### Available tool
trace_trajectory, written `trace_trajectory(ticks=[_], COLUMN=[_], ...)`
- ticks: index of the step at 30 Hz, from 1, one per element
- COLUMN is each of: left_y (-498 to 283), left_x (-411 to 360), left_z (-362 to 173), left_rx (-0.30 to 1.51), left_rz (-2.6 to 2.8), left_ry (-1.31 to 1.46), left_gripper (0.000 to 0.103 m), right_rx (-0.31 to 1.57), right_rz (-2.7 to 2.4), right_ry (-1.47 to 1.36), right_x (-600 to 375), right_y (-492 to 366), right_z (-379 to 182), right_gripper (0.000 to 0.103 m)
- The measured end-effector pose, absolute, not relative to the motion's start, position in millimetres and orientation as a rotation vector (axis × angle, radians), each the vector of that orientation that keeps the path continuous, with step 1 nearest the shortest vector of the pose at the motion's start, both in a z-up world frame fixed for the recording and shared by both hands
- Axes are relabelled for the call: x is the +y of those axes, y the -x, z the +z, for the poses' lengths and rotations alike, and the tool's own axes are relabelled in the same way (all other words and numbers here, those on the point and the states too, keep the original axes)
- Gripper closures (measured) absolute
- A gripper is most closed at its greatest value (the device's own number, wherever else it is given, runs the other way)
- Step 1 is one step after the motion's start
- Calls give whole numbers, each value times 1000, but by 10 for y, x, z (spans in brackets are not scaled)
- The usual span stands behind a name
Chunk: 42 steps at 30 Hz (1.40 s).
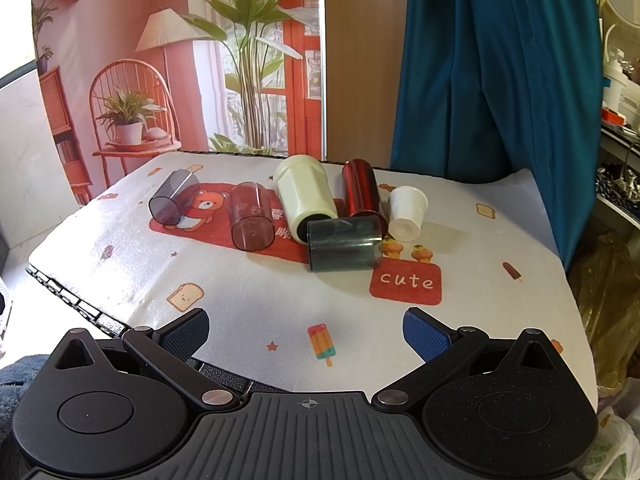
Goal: Flip cup upright
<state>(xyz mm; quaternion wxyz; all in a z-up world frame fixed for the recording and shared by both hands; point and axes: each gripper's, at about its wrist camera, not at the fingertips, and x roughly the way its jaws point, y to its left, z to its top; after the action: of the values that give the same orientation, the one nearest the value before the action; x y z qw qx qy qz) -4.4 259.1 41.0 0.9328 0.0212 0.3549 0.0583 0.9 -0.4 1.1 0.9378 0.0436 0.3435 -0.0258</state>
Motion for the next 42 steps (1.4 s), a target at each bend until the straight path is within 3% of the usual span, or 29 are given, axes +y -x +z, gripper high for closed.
trace_trajectory(ticks=[42], left_y=[-21], left_x=[2611], left_z=[382], left_rx=[743], left_rz=[118], left_ry=[-40], left_gripper=[0], right_rx=[710], right_rz=[-57], right_ry=[-86], right_x=[-29], right_y=[0], right_z=[-49], right_gripper=[0])
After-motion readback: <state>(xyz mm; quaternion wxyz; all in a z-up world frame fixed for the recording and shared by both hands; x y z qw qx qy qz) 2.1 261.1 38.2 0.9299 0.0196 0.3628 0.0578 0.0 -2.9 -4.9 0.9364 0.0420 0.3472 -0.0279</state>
